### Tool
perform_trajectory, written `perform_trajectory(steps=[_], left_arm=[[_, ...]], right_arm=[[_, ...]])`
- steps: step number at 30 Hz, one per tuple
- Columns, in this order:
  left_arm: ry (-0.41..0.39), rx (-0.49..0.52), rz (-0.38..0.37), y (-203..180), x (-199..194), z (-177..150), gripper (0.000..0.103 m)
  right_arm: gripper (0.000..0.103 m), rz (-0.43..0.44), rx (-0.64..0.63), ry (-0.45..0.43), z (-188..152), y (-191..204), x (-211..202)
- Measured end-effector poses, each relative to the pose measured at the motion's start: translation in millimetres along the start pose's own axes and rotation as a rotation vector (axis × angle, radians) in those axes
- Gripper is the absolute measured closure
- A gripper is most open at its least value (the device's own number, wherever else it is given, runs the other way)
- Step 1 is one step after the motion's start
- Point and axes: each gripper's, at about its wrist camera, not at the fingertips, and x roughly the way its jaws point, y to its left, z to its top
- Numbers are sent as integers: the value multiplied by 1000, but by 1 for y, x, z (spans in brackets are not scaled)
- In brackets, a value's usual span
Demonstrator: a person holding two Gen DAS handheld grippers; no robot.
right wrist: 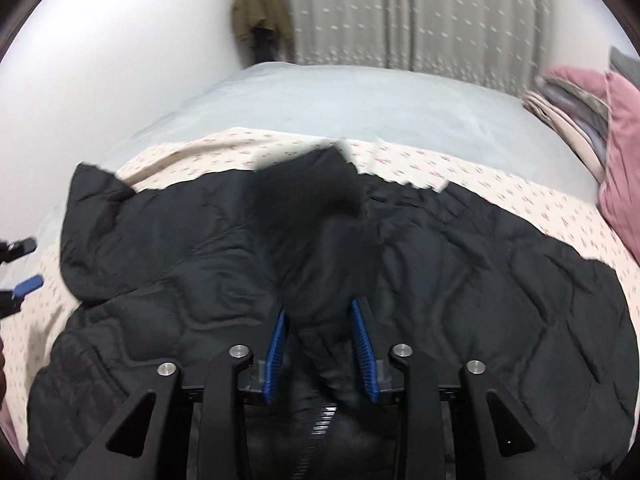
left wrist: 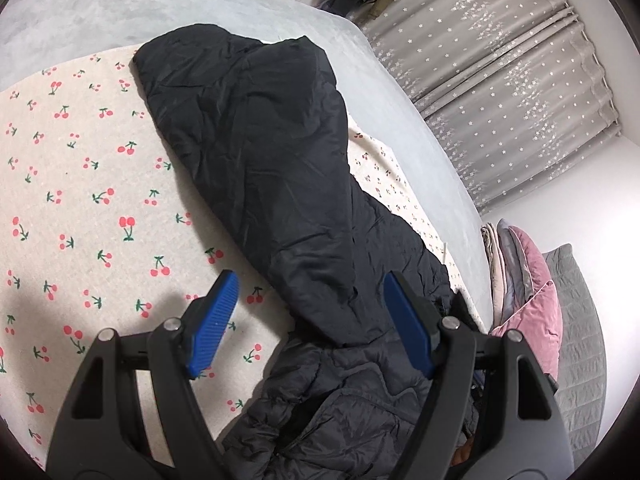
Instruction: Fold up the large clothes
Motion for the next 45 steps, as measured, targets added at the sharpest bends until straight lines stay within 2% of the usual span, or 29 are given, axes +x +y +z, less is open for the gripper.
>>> perform_trajectory(steps=[6,14,17,18,20,21,25,29,31,33,35,37,40,45], left_arm=[[17,-24,9,7,3,0,28],[19,-32,-1,12,4,4,28],[16,-51,-8,19,0,6,28],[16,-63,-12,24,-1,8,28],[11,-103,-18,37,-4,15,28],[4,-133,-17,45,-6,20,28],[-42,-269,-6,85,-18,37,28],[-73,-322,-20,100,-15,44,28],[-57,-303,-56,94,3,46,28],[-29,-309,-76,93,19,49,28],[-30,-328,-56,95,29,50,28],[-34,-325,-19,97,38,51,28],[-52,-315,-7,96,39,61,28],[-108,-335,-21,100,42,74,28]], right_arm=[[59,-27,-10,161,-14,5,33],[55,-6,-1,180,-18,3,39],[55,48,60,132,-11,-9,11],[55,65,96,90,-9,-18,-11],[49,99,148,53,-10,-32,-40],[47,128,188,51,-16,-43,-61],[45,120,256,118,-52,-71,-117],[40,155,318,48,-90,-92,-164],[37,157,365,15,-105,-100,-172],[37,122,343,39,-108,-98,-169],[37,125,291,52,-109,-91,-171],[36,144,291,25,-115,-86,-177],[35,142,271,39,-122,-73,-175],[23,100,204,36,-130,-59,-171]])
